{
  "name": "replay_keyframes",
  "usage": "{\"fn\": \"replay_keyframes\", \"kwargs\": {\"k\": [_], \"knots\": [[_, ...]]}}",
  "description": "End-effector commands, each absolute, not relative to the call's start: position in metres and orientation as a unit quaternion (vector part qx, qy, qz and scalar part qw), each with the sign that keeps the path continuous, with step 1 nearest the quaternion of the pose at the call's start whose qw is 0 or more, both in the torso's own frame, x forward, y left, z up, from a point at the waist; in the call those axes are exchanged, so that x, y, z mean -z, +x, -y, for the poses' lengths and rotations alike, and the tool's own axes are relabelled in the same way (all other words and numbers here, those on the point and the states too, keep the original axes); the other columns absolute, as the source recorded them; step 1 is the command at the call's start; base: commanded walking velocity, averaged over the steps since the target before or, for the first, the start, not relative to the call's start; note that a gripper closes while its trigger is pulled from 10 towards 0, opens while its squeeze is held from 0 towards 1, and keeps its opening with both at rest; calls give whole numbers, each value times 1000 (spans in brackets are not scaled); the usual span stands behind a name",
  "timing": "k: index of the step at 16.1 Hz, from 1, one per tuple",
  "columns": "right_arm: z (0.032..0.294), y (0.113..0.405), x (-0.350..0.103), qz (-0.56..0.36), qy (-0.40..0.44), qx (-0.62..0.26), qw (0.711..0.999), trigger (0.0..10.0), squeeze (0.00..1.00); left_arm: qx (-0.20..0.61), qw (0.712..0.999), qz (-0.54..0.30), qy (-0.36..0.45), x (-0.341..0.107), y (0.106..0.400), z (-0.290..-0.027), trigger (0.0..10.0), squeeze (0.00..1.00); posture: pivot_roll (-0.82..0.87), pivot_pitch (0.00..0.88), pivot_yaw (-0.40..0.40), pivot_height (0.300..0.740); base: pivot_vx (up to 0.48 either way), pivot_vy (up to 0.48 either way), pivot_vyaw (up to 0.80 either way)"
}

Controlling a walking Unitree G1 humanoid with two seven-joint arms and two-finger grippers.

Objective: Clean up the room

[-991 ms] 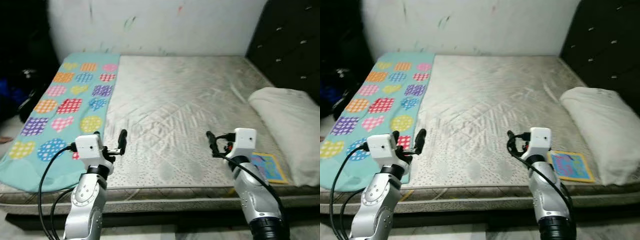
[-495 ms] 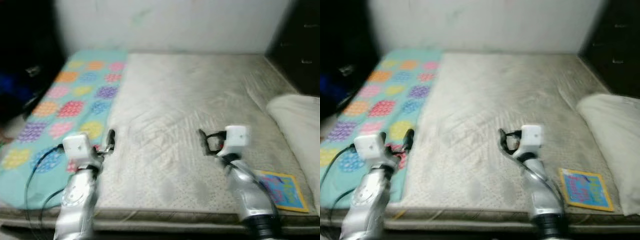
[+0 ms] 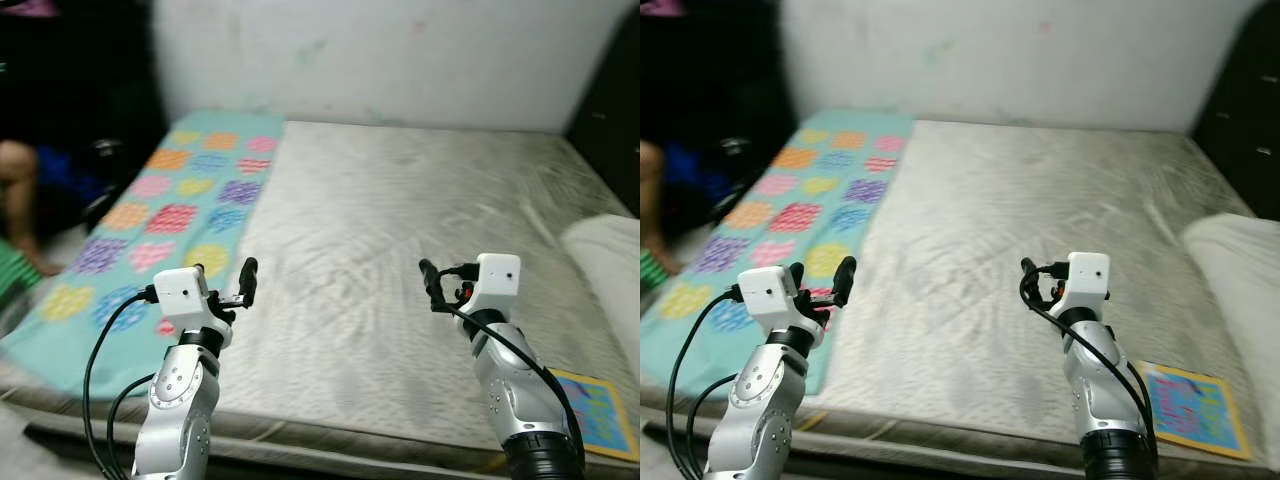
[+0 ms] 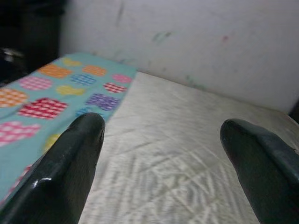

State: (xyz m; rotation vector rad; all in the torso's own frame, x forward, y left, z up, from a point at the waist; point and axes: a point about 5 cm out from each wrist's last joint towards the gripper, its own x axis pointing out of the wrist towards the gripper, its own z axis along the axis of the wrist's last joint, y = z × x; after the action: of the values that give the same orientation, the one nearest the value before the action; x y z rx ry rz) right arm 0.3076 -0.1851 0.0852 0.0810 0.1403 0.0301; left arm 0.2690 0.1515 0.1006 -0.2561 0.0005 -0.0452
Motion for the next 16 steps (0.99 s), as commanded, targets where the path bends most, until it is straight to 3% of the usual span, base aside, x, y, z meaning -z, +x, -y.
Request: {"fn": "replay_keyframes", "kwargs": {"k": [1,16], "knots": [[181,309,-87,-67,42,-21,997,10000,0,24,992,3,-125,-103,270,-154,10000,0,-84,0,-8,740,0,480,0],[179,307,-86,-73,31,-32,996,10000,0,23,991,-2,-130,-102,270,-154,10000,0,-88,0,-12,740,0,480,0]]}}
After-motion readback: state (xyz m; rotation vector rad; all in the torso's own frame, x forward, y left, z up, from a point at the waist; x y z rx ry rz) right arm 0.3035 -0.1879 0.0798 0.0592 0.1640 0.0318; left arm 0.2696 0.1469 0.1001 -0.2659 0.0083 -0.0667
